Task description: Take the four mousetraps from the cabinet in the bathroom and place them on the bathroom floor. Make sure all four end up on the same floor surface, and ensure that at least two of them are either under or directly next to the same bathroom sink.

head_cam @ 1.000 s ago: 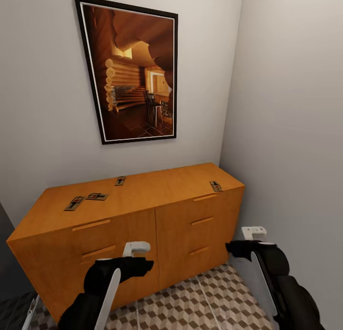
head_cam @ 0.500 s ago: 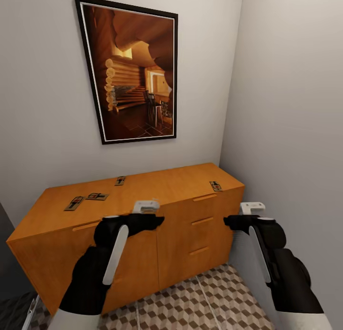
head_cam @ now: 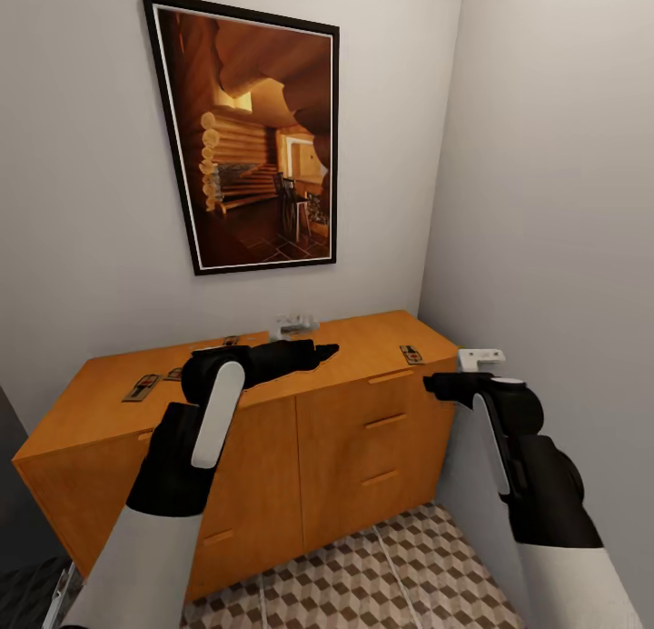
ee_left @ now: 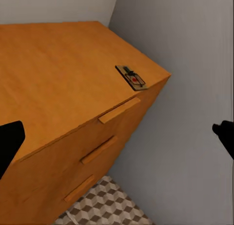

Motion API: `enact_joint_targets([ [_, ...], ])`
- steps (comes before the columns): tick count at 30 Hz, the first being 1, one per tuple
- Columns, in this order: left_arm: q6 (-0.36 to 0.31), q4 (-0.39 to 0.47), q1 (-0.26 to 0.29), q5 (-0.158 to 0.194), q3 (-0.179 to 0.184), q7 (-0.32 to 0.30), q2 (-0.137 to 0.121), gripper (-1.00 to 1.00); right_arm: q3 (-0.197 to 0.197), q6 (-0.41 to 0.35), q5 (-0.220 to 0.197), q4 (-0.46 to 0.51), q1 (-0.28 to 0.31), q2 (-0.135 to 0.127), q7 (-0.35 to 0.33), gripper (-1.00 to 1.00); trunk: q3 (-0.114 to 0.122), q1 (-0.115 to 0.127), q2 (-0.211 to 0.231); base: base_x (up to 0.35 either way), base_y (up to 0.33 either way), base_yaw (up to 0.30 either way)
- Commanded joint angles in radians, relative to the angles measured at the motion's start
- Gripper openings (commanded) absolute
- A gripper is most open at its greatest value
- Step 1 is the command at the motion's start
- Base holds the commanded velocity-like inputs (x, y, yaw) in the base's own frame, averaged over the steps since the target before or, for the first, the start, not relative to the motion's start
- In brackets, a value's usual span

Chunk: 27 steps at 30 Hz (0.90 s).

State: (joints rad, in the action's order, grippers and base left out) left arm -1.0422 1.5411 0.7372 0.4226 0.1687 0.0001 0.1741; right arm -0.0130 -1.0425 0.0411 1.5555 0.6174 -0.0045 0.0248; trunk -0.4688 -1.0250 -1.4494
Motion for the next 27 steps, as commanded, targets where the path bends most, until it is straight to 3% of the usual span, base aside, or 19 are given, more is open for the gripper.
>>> enact_joint_targets([
  [1,-0.004,0.001,0.011,0.005,0.0,0.0,0.0,1.0,0.001,-0.005,0.003,0.001,0.01,0.0,0.0,1.0,-0.001,0.0,-0.001,0.0,0.0,0.0],
  [10,-0.003,-0.002,0.092,0.024,-0.006,0.005,0.0,1.0,0.001,-0.005,-0.003,-0.011,0.109,0.001,0.0,1.0,-0.001,0.0,-0.001,0.0,0.0,0.0],
  [15,-0.004,-0.003,0.107,0.014,-0.014,0.009,-0.021,1.0,0.001,-0.005,-0.004,-0.027,0.159,0.002,0.0,1.0,-0.001,0.0,-0.001,0.0,0.0,0.0],
  [18,-0.005,-0.006,0.11,0.007,-0.023,0.01,-0.055,1.0,0.002,-0.005,-0.004,-0.043,0.187,0.003,0.001,1.0,-0.001,0.0,-0.001,0.0,0.0,0.0],
  [19,-0.005,-0.011,0.112,0.005,-0.028,0.011,-0.085,1.0,0.002,-0.005,-0.004,-0.06,0.207,0.003,0.002,1.0,-0.001,0.0,-0.001,0.0,0.0,0.0],
  [27,-0.005,-0.019,0.114,0.003,-0.036,0.012,-0.202,1.0,0.003,-0.005,0.026,-0.2,0.293,0.017,0.021,1.0,-0.001,0.0,-0.001,0.0,0.0,0.0],
])
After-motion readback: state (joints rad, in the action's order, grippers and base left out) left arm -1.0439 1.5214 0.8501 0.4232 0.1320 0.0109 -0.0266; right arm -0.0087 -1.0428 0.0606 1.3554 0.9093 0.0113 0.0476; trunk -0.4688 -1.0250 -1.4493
